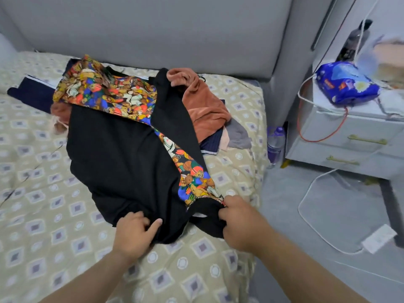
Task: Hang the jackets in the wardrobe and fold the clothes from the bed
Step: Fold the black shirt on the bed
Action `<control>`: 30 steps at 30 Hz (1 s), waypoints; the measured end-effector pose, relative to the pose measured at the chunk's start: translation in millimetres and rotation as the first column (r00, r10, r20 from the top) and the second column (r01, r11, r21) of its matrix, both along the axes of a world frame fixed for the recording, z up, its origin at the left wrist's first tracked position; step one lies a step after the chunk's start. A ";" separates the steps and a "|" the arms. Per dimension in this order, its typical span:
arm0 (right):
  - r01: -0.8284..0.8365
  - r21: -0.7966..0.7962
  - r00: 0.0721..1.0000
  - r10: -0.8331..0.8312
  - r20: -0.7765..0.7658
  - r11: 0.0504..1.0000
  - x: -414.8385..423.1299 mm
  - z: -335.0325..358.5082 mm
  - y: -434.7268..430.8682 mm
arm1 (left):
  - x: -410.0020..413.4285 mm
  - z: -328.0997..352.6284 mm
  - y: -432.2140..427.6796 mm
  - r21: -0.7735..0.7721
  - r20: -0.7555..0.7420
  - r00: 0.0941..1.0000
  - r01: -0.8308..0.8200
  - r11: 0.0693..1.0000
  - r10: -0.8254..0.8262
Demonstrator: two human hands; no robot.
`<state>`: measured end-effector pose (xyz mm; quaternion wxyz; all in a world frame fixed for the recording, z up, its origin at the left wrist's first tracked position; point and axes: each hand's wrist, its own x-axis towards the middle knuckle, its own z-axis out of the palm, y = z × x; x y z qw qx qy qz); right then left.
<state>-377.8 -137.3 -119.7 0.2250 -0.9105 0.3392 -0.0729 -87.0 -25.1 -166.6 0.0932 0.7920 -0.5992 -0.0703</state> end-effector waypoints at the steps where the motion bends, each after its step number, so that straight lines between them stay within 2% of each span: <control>1: 0.022 -0.032 1.000 -0.022 -0.011 0.999 2.7 0.9 1.7 | 2.5 -4.3 1.0 -0.027 0.028 0.999 0.030 0.999 -0.029; 5: 0.150 -0.035 0.978 -0.153 -0.144 0.988 13.6 11.9 23.9 | 5.6 -14.3 4.2 -0.125 0.027 0.996 0.088 0.988 -0.085; 8: 0.192 -0.016 0.977 -0.193 -0.091 0.981 22.7 24.9 53.5 | 7.0 -4.6 10.1 -0.150 -0.082 0.993 0.072 0.986 -0.085; 10: 0.248 0.016 0.967 -0.247 -0.067 0.969 28.6 35.8 70.8 | 15.3 2.2 13.2 -0.095 -0.202 0.977 0.044 0.995 -0.063; 13: 0.446 0.069 0.895 -0.447 0.006 0.893 39.3 55.9 105.5 | 35.3 26.1 40.2 -0.039 -0.369 0.928 0.036 0.999 -0.048; 16: 0.562 0.150 0.822 -0.570 0.013 0.813 62.3 71.0 148.6 | 62.7 57.7 84.5 -0.074 -0.397 0.917 0.014 0.997 -0.043; 18: 0.549 0.178 0.831 -0.557 -0.010 0.816 76.8 76.2 174.5 | 84.2 70.1 117.6 -0.080 -0.419 0.908 -0.058 0.995 0.019; 20: 0.476 0.173 0.878 -0.477 -0.041 0.862 90.0 75.2 198.0 | 104.3 77.0 148.5 -0.058 -0.454 0.886 -0.136 0.989 0.095; 24: 0.432 0.163 0.902 -0.425 -0.079 0.887 102.7 62.3 239.0 | 130.6 79.7 198.9 -0.051 -0.551 0.821 -0.210 0.976 0.148; 26: 0.427 0.202 0.900 -0.436 0.004 0.881 105.0 54.0 260.0 | 146.8 78.6 222.6 -0.053 -0.619 0.768 -0.252 0.966 0.166; 28: 0.442 0.228 0.885 -0.463 0.043 0.867 107.9 51.1 278.8 | 159.8 77.7 240.5 -0.015 -0.725 0.650 -0.345 0.939 0.228; 29: 0.455 0.240 0.875 -0.480 0.059 0.858 110.9 50.9 286.3 | 163.0 79.0 247.4 -0.017 -0.795 0.556 -0.419 0.908 0.242; 30: 0.462 0.240 0.866 -0.492 0.086 0.854 115.1 51.3 293.6 | 164.2 78.7 251.7 0.024 -0.878 0.398 -0.517 0.856 0.265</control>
